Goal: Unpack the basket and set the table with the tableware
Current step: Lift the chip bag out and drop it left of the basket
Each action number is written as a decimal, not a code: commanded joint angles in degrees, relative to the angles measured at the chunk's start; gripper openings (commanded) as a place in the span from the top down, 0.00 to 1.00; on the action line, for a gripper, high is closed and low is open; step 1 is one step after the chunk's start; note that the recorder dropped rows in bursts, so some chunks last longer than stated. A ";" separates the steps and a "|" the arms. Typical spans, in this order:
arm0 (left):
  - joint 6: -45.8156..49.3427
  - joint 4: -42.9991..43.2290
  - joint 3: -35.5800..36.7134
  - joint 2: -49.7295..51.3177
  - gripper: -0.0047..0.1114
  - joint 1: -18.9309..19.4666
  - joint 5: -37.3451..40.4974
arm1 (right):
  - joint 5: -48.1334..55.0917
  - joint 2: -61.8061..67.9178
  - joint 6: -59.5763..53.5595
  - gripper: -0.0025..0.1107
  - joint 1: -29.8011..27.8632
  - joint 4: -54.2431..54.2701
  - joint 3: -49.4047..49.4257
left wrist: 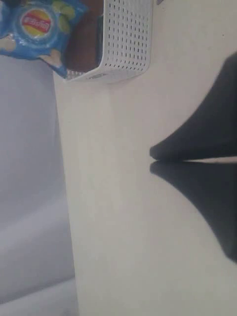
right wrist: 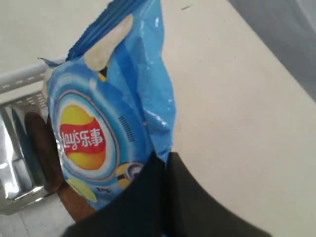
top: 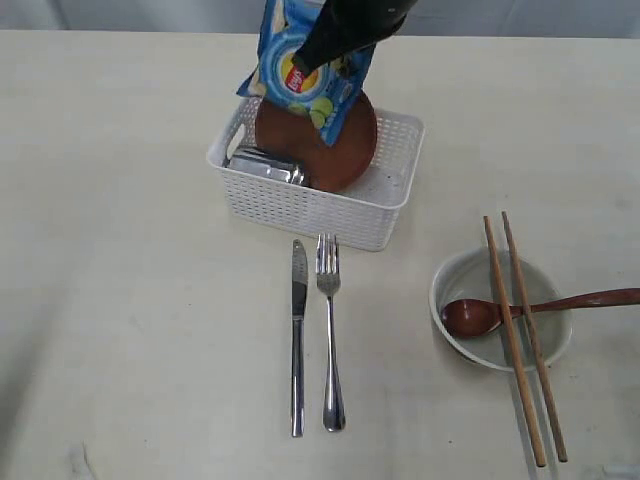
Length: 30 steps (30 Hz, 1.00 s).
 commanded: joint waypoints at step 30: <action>0.00 -0.21 0.13 -0.26 0.96 -0.25 -0.13 | 10.67 9.45 -7.48 0.89 19.08 42.81 3.80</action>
